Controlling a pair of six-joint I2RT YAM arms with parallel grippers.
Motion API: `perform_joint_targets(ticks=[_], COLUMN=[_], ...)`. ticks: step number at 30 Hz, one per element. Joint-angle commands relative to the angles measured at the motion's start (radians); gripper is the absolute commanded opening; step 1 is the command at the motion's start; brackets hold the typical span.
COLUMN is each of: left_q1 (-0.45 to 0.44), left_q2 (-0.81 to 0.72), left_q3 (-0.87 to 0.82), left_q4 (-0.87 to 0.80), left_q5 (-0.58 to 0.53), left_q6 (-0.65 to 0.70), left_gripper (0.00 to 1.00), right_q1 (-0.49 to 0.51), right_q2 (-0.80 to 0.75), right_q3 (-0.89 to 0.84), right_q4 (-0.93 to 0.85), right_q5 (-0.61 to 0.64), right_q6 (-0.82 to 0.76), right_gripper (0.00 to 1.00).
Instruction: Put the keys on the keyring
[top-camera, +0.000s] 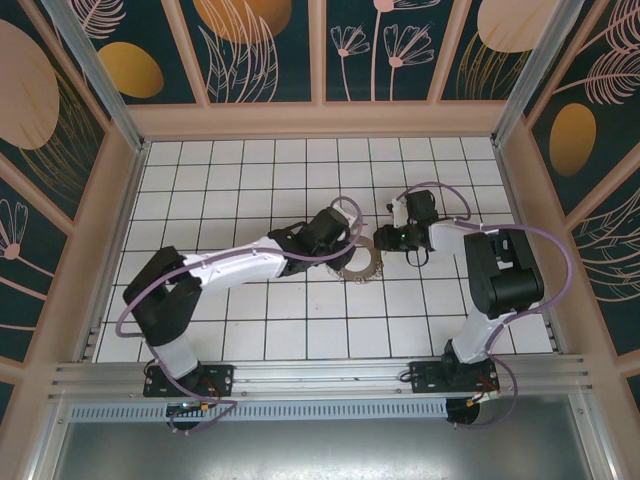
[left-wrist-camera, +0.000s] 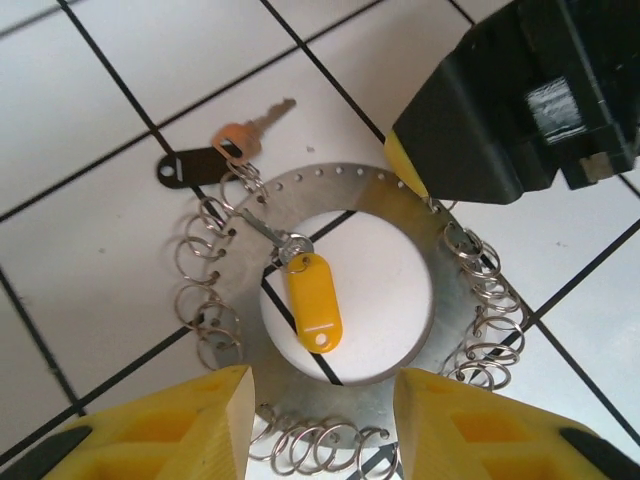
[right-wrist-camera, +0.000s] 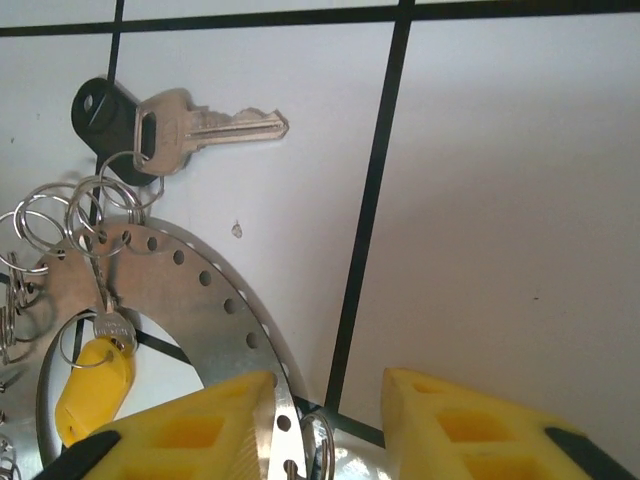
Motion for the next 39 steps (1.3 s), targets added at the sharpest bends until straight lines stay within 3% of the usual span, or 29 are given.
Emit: perform_joint_targets(ticks=[1,9,20,28,35,39], left_q1=[0.021,0.068,0.098,0.097,0.096,0.096], left_q2=[-0.070,-0.156,-0.208,-0.312,-0.423,-0.470], left_q3=[-0.044,-0.113,-0.174,-0.270,-0.376,-0.409], left_q4=[0.034,0.046,0.061,0.142,0.265,0.271], left_q5=[-0.043,-0.050,-0.056,0.046,0.254,0.259], left_q6=[0.018,0.026,0.019,0.040,0.018,0.035], left_gripper=[0.40,0.41,0.40,0.41,0.56,0.62], right_q1=[0.020,0.041,0.067,0.119,0.191,0.227], right_q2=[0.031,-0.004,-0.243,-0.358,-0.407,-0.397], right_q3=[0.020,0.029,0.012,-0.011,-0.075,-0.064], right_q4=[-0.040,-0.067,-0.045,0.032,0.218,0.212], right_q5=[0.021,0.005,-0.062,-0.129,-0.223,-0.233], right_q6=[-0.002,0.004,0.024,0.093,0.185,0.147], right_gripper=[0.30,0.00,0.00,0.00,0.00,0.00])
